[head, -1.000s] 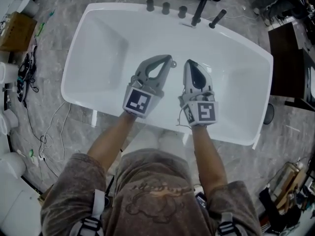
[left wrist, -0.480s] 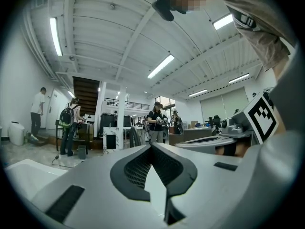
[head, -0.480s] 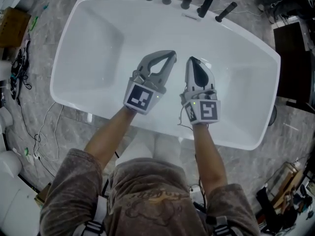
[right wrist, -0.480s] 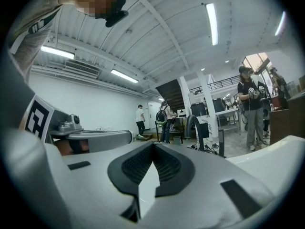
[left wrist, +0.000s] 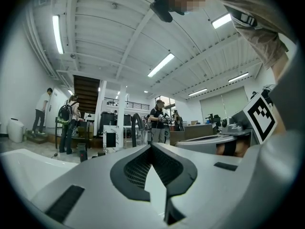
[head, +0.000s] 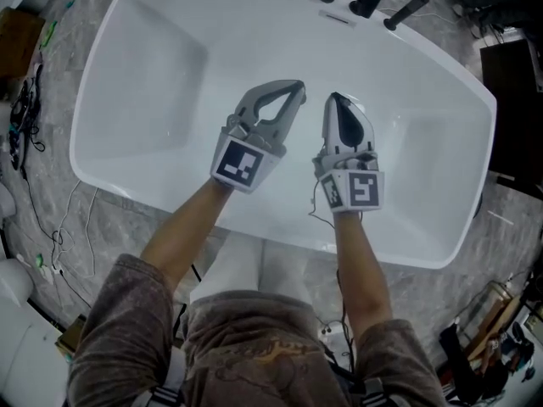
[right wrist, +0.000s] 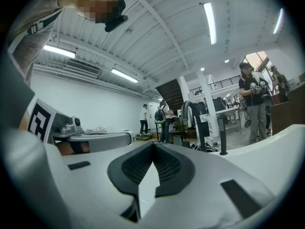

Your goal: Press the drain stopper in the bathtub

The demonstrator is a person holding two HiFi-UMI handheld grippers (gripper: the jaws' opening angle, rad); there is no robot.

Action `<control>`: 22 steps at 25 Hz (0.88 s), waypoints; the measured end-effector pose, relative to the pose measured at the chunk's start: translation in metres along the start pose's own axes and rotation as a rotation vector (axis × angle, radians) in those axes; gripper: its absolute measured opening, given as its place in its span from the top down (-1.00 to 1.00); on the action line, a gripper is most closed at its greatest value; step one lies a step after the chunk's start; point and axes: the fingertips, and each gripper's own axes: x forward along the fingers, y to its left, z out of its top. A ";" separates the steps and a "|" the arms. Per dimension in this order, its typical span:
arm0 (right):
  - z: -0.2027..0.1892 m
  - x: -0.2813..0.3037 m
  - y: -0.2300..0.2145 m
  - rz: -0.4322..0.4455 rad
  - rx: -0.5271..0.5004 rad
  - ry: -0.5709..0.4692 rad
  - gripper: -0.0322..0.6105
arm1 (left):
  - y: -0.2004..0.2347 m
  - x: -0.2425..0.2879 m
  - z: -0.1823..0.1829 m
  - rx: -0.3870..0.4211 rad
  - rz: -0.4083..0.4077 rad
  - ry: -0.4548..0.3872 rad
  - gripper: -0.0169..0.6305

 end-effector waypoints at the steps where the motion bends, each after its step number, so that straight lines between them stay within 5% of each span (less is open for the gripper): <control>1: -0.005 0.003 -0.002 0.004 0.001 -0.001 0.89 | 0.001 0.003 -0.006 -0.001 -0.003 0.002 0.94; 22: -0.113 0.049 -0.042 0.053 0.014 0.001 0.89 | 0.017 0.048 -0.112 0.007 -0.033 -0.006 0.94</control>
